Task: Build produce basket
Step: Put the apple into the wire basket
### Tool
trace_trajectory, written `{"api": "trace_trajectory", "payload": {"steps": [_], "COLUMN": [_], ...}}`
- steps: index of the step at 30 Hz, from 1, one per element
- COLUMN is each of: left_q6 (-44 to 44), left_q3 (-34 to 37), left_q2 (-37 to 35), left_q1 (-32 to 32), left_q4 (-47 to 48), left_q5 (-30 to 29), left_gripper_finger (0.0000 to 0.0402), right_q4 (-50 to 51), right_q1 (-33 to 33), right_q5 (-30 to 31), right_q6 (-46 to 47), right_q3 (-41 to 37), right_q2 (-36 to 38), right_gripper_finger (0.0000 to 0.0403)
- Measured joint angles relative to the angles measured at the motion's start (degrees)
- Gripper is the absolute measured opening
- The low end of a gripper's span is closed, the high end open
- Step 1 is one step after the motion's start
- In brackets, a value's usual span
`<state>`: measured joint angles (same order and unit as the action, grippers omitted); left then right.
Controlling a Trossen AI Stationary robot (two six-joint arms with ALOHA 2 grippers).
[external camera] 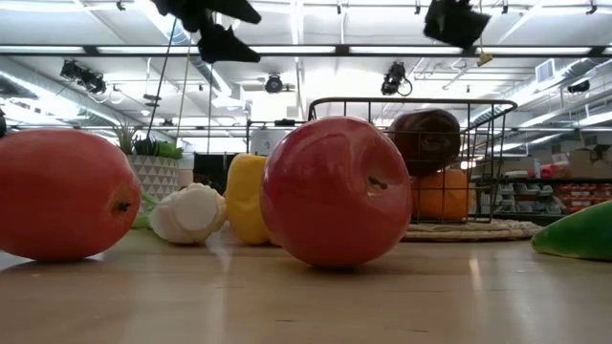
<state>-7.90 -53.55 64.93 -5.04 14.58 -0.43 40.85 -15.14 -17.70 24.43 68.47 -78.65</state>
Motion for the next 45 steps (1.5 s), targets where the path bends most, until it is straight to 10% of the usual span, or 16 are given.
{"api": "trace_trajectory", "payload": {"steps": [16,36,45], "left_q6": [4.00,2.62,22.69], "left_q3": [0.06,-3.37,-8.36], "left_q2": [6.90,9.05,11.25], "left_q1": [4.65,25.28,33.23], "left_q4": [2.08,12.18,21.16], "left_q5": [2.96,-1.94,-7.42], "left_gripper_finger": [0.0400,0.0400,0.0400], "right_q4": [0.30,-0.09,-6.13], "right_q1": [-15.07,-16.74,-17.61], "right_q5": [25.39,29.06,34.27], "right_q6": [-0.24,5.09,11.55], "right_q3": [-2.07,-2.51,-2.51], "right_q2": [-3.23,-8.22,-8.41], "right_gripper_finger": [0.0394,0.0393,0.0393]}}
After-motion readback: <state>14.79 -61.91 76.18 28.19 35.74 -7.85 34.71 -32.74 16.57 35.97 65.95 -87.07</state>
